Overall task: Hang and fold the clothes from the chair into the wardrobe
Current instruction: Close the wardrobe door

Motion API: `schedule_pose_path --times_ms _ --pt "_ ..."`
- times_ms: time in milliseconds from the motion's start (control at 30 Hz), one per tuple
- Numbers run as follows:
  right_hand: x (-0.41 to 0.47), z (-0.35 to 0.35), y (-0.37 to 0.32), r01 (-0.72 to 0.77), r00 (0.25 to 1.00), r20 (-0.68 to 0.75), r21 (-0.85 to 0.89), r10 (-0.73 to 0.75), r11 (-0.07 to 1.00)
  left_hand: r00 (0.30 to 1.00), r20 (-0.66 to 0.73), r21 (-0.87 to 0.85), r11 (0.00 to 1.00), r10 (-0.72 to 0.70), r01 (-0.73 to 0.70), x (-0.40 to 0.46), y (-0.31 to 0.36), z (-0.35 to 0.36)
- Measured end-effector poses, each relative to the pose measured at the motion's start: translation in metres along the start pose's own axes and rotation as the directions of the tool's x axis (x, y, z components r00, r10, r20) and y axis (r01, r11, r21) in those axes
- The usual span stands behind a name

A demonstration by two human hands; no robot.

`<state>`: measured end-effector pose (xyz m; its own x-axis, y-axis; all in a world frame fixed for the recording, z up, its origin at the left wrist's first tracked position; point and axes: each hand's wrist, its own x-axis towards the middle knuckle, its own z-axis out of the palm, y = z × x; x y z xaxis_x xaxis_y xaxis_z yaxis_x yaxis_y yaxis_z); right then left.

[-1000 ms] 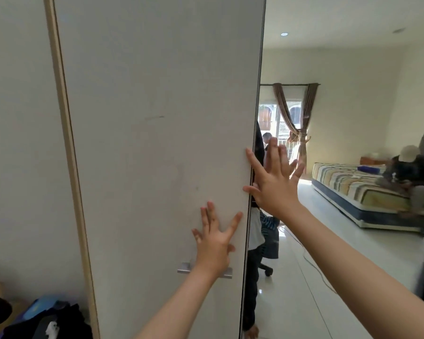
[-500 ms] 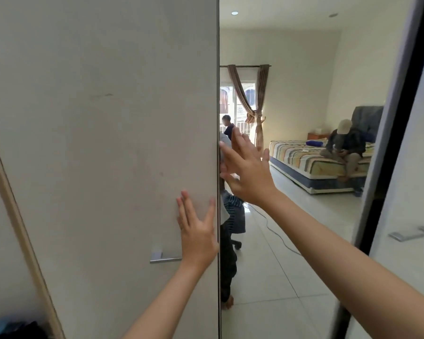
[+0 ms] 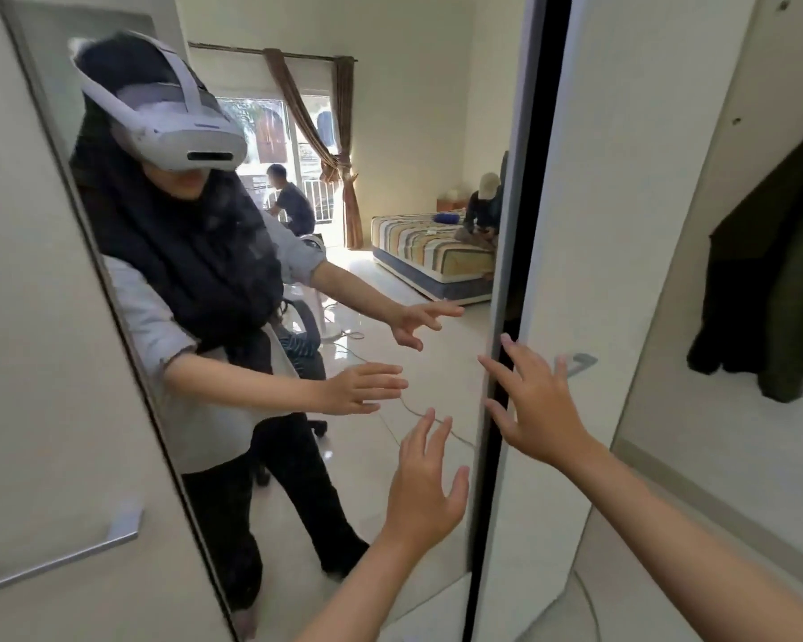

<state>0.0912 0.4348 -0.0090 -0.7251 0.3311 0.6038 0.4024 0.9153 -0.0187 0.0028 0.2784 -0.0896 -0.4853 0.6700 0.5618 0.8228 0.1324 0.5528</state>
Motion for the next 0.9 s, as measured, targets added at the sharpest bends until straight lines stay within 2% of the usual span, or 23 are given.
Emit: schedule_pose_path --times_ms 167,367,500,600,767,900 --pt "0.014 0.024 0.083 -0.069 0.995 -0.079 -0.03 0.066 0.997 0.994 0.086 -0.163 0.984 -0.063 0.077 0.052 0.017 0.082" --pt "0.03 0.055 0.121 0.107 0.983 -0.149 0.002 -0.105 0.994 0.972 0.011 -0.372 0.901 -0.236 0.223 0.086 0.027 0.135" --pt "0.036 0.066 0.127 0.147 0.968 -0.215 0.087 -0.126 0.985 0.95 -0.095 -0.48 0.85 -0.296 0.217 0.086 0.029 0.144" --pt "0.036 0.065 0.128 0.163 0.965 -0.224 0.122 -0.133 0.979 0.929 -0.112 -0.548 0.801 -0.354 0.24 0.089 0.032 0.141" --pt "0.028 0.052 0.119 0.093 0.976 -0.212 0.17 -0.056 0.981 0.931 -0.019 -0.623 0.732 -0.366 0.275 0.094 0.026 0.13" --pt "0.018 0.037 0.107 -0.009 0.972 -0.229 0.157 0.045 0.988 0.952 0.065 -0.635 0.723 -0.298 0.27 0.093 0.028 0.126"
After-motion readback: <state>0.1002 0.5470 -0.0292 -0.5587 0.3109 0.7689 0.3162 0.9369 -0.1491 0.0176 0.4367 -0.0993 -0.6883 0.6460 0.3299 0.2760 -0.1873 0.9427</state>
